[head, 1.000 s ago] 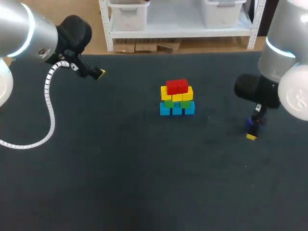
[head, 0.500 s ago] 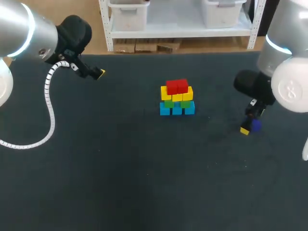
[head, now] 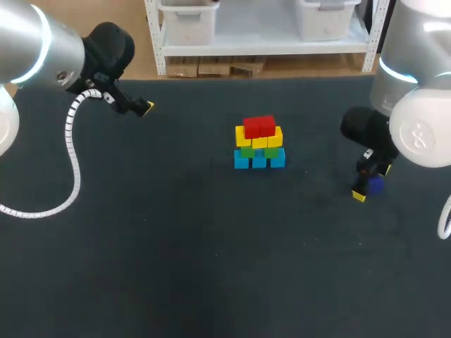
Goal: Place the blue cubes, place green cubes on the blue cubes, place the yellow cubes on the green cubes, then place the red cubes on the yellow cubes, and place purple cube on the red cubes.
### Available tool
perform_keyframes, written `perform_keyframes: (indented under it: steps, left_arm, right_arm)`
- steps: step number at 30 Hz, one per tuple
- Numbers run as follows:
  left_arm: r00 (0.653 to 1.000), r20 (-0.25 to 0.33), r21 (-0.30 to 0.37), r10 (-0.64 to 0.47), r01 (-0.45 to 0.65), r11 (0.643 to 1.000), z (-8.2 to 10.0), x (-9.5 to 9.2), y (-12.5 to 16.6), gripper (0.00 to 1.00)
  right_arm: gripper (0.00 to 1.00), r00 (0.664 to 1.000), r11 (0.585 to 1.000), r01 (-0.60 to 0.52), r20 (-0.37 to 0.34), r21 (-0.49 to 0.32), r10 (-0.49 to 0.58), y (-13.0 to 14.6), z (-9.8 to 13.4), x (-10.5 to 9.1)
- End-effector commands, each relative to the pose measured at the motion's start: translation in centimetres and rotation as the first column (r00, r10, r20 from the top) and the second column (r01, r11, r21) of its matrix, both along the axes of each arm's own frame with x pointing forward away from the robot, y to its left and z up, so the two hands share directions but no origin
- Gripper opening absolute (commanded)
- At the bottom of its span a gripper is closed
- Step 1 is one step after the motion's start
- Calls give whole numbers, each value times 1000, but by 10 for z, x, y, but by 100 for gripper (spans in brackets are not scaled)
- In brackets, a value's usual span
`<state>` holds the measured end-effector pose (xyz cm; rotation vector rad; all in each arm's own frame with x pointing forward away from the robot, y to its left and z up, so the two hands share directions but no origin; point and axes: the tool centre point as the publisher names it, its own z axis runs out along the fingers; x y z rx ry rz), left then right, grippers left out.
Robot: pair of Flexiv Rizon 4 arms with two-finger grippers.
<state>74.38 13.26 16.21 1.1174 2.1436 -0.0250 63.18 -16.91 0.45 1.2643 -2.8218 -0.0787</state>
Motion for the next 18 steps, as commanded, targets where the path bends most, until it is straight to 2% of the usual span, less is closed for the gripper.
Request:
perform_keyframes:
  steps: [1,3,5,7,13,18]
  left_arm:
    - [1000,-1,-4,-8,8,1000,0,1,2,100]
    - [1000,-1,-4,-8,8,1000,0,1,2,100]
    - [1000,-1,-4,-8,8,1000,0,1,2,100]
    - [1000,-1,-4,-8,8,1000,0,1,2,100]
    - [1000,-1,-4,-8,8,1000,0,1,2,100]
    - [1000,-1,-4,-8,8,1000,0,1,2,100]
  right_arm:
    - [90,1000,1000,2,1,7,-2,0,-2,0]
    - [87,1000,1000,2,2,11,-2,1,-3,0]
    - [76,1000,1000,2,4,15,-2,1,-3,0]
    - [47,1000,1000,2,3,17,-2,2,-3,0]
    - [46,1000,1000,0,0,20,0,2,-4,-1]
    - [32,1000,1000,-16,-1,17,16,2,-4,-1]
